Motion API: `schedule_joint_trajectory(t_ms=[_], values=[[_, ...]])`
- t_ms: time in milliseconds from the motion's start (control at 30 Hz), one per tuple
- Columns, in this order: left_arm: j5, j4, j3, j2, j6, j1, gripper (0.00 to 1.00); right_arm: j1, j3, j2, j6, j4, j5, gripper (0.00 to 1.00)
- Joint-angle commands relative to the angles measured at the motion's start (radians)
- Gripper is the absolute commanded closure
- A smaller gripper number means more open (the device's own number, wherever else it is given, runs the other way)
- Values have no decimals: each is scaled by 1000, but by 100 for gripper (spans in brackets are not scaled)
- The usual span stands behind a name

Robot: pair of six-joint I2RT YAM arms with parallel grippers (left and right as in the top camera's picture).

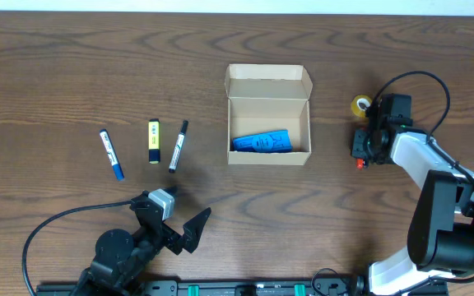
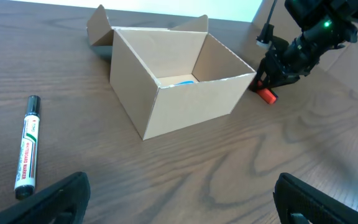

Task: Pack container
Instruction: 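Lift the red stapler with the right gripper and carry it over the box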

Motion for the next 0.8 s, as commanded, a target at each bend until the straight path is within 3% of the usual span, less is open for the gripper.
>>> schedule_joint_trajectory(t_ms=[0,267,500,767], values=[[-11,-2,-24,-8,0,-6,5,-9,72,14,11,-64,16,91],[-11,-2,-24,-8,0,-6,5,21,350,-67,-4,-303,-2,92],[-11,-2,-24,-8,0,-6,5,144,544,-156,-97,-390,-178,92],[-11,-2,-24,-8,0,-6,5,408,576,-171,-367,-388,-283,94]])
